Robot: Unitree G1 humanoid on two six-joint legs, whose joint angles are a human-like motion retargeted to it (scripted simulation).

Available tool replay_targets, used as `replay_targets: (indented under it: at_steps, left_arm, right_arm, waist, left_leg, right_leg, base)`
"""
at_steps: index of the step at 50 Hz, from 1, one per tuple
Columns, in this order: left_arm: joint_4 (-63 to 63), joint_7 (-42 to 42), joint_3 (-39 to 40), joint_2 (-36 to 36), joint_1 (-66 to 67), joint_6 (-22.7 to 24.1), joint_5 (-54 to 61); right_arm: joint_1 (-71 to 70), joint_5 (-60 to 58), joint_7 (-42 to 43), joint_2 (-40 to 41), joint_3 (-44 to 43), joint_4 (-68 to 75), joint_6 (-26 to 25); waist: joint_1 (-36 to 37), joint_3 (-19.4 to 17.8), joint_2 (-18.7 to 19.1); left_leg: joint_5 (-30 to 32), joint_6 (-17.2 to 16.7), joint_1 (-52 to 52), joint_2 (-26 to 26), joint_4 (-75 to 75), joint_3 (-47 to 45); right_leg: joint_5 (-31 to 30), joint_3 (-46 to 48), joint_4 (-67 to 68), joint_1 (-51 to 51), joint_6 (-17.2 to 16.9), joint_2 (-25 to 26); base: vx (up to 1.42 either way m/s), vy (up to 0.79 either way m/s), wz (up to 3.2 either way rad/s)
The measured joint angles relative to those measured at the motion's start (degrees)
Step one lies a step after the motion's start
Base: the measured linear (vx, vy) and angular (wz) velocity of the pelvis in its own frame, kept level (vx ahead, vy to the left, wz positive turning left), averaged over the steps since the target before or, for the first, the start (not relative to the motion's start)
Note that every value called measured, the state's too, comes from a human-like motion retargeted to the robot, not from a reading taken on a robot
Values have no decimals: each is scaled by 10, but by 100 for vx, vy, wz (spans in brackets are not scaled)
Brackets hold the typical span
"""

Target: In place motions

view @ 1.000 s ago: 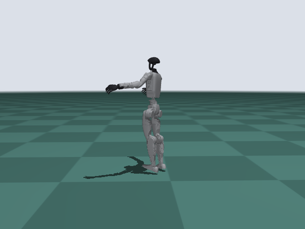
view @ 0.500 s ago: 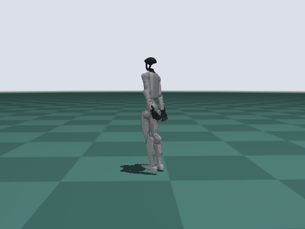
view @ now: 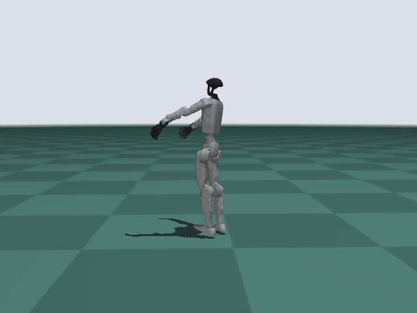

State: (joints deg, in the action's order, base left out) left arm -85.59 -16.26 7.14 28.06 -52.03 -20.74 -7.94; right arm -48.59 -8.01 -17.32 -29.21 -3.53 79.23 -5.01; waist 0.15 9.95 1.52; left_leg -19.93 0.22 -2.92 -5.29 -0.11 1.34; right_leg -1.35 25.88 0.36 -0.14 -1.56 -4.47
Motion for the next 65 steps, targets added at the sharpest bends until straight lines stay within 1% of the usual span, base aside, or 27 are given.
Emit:
replay_targets:
  at_steps: [5, 8, 10, 12, 15, 17, 19, 21, 23, 27, 30, 32, 35, 38, 40, 43, 45, 47, 50, 53, 56, 59, 61, 63, 65]
  left_arm:
    - [75, 68, -63, 40, -168, 46, 144]
    - [99, 120, -114, 56, -253, 105, 213]
    - [112, 158, -145, 67, -306, 150, 244]
    - [122, 204, -173, 82, -351, 203, 263]
    - [142, 255, -224, 129, -417, 291, 295]
    - [163, 274, -233, 160, -456, 323, 320]
    - [187, 285, -234, 187, -490, 354, 349]
    - [208, 291, -234, 212, -519, 384, 383]
    - [226, 289, -235, 233, -544, 404, 414]
    - [253, 280, -240, 267, -576, 422, 432]
    - [262, 292, -245, 288, -585, 437, 422]
    - [257, 302, -250, 293, -585, 443, 411]
    - [242, 307, -256, 288, -576, 438, 398]
    - [222, 295, -257, 279, -553, 428, 383]
    - [207, 292, -254, 272, -525, 420, 364]
    - [193, 290, -236, 252, -463, 402, 321]
    - [192, 287, -212, 231, -407, 389, 286]
    - [200, 285, -180, 213, -339, 374, 226]
    - [207, 294, -136, 188, -221, 338, 129]
    - [208, 296, -80, 149, -93, 300, 44]
    - [197, 269, -42, 103, 32, 287, 8]
    - [175, 230, -29, 49, 154, 261, 6]
    - [148, 186, -27, 10, 228, 229, -2]
    - [113, 121, -41, -10, 294, 190, -34]
    - [63, 81, -55, -37, 345, 111, -76]
  right_arm:
    - [-171, 148, 78, -58, 86, -110, 32]
    - [-269, 226, 144, -101, 153, -143, 73]
    - [-334, 257, 204, -128, 193, -157, 94]
    - [-394, 273, 274, -149, 228, -169, 117]
    - [-481, 286, 384, -183, 287, -188, 170]
    - [-533, 292, 442, -210, 325, -210, 197]
    - [-579, 290, 460, -237, 356, -237, 210]
    - [-618, 287, 458, -269, 379, -271, 219]
    - [-650, 287, 459, -299, 391, -307, 226]
    - [-692, 288, 498, -342, 389, -363, 246]
    - [-714, 300, 534, -351, 387, -380, 258]
    - [-720, 302, 534, -356, 393, -376, 269]
    - [-722, 286, 523, -360, 414, -355, 269]
    - [-711, 266, 511, -356, 441, -319, 262]
    - [-689, 253, 495, -348, 455, -294, 257]
    - [-623, 229, 459, -334, 447, -265, 248]
    - [-551, 202, 433, -321, 419, -258, 239]
    - [-452, 154, 410, -295, 363, -266, 224]
    - [-289, 49, 381, -240, 276, -285, 199]
    - [-138, -76, 360, -162, 197, -281, 169]
    - [-9, -174, 310, -84, 132, -244, 154]
    - [102, -219, 217, -13, 85, -173, 143]
    - [170, -229, 126, 27, 57, -117, 123]
    - [233, -227, 53, 61, 37, -53, 102]
    - [292, -219, 13, 89, 24, 19, 86]
  waist:
    - [7, 39, 3]
    - [17, 60, -2]
    - [23, 75, -6]
    - [25, 86, -9]
    - [23, 87, -10]
    - [19, 82, -8]
    - [18, 82, -5]
    - [20, 87, -3]
    - [26, 97, -3]
    - [34, 119, -8]
    - [31, 122, -4]
    - [29, 121, -3]
    - [31, 116, 0]
    - [31, 104, 5]
    - [32, 98, 8]
    - [33, 84, 11]
    - [32, 75, 12]
    - [21, 63, 9]
    - [5, 55, 9]
    - [-7, 51, 9]
    - [-13, 45, 8]
    - [-14, 37, 6]
    - [-13, 30, 3]
    - [-16, 17, -2]
    - [-19, 2, -9]
  left_leg:
    - [-1, 1, -27, -2, 1, 2]
    - [-4, 2, -38, -5, 2, 6]
    - [-6, 2, -52, -7, 3, 7]
    - [-8, 3, -61, -9, 3, 9]
    - [-10, 4, -69, -10, 3, 12]
    - [-10, 4, -74, -10, 4, 14]
    - [-12, 5, -81, -10, 4, 12]
    - [-13, 5, -91, -10, 3, 9]
    - [-14, 4, -106, -10, 3, 8]
    - [-13, 3, -135, -13, 2, 7]
    - [-11, 1, -148, -15, 2, 12]
    - [-10, 1, -148, -15, 2, 14]
    - [-10, 2, -143, -16, 3, 14]
    - [-10, 4, -129, -17, 2, 14]
    - [-11, 5, -119, -17, 2, 14]
    - [-11, 6, -98, -17, 2, 12]
    - [-11, 7, -82, -17, 2, 10]
    - [-11, 8, -64, -18, 2, 10]
    - [-10, 8, -43, -17, 2, 10]
    - [-10, 8, -27, -16, 1, 7]
    - [-11, 9, -16, -16, 0, 5]
    - [-11, 9, -11, -17, -1, 4]
    - [-11, 9, -8, -19, -1, 4]
    - [-10, 8, -4, -22, -1, 5]
    - [-10, 8, -1, -24, -2, 7]
  right_leg:
    - [2, 3, 2, -26, -1, -3]
    - [5, 1, 2, -38, -3, -5]
    - [7, 1, 2, -51, -4, -7]
    - [9, 3, 2, -59, -5, -9]
    - [12, 5, 1, -65, -6, -9]
    - [14, 6, 2, -70, -7, -9]
    - [14, 3, 3, -79, -7, -9]
    - [14, -1, 4, -92, -7, -10]
    - [13, -5, 6, -109, -7, -12]
    - [13, -5, 6, -139, -9, -17]
    - [13, -1, 5, -148, -10, -20]
    - [13, 1, 5, -147, -10, -21]
    - [14, 3, 5, -141, -10, -20]
    - [14, 3, 4, -128, -9, -19]
    - [14, 4, 4, -118, -9, -18]
    - [14, 3, 4, -98, -8, -17]
    - [14, 3, 3, -83, -7, -16]
    - [13, 4, 3, -64, -6, -15]
    - [13, 6, 2, -42, -5, -13]
    - [12, 3, 3, -29, -4, -12]
    - [11, 1, 3, -22, -3, -11]
    - [10, -1, 3, -19, -3, -12]
    - [9, -1, 3, -17, -3, -14]
    - [10, 0, 3, -12, -3, -17]
    - [10, 2, 2, -8, -3, -19]
  base:
    - [8, 4, 10]
    - [9, 0, 1]
    - [0, 0, 0]
    - [0, 0, 0]
    - [0, 0, 0]
    - [-6, 8, 7]
    - [-6, 12, -7]
    - [-5, 12, -12]
    - [-5, 9, -6]
    - [-3, 2, 4]
    - [-4, 6, 20]
    - [0, 0, 0]
    - [0, 0, 0]
    - [0, 0, 0]
    - [0, 0, 0]
    - [1, -2, -4]
    - [-2, -10, -12]
    - [-3, -14, -5]
    - [4, -12, -3]
    - [7, -7, -15]
    - [0, 0, 0]
    - [0, 0, 0]
    - [0, 0, 0]
    - [0, 0, 0]
    - [1, 3, 6]
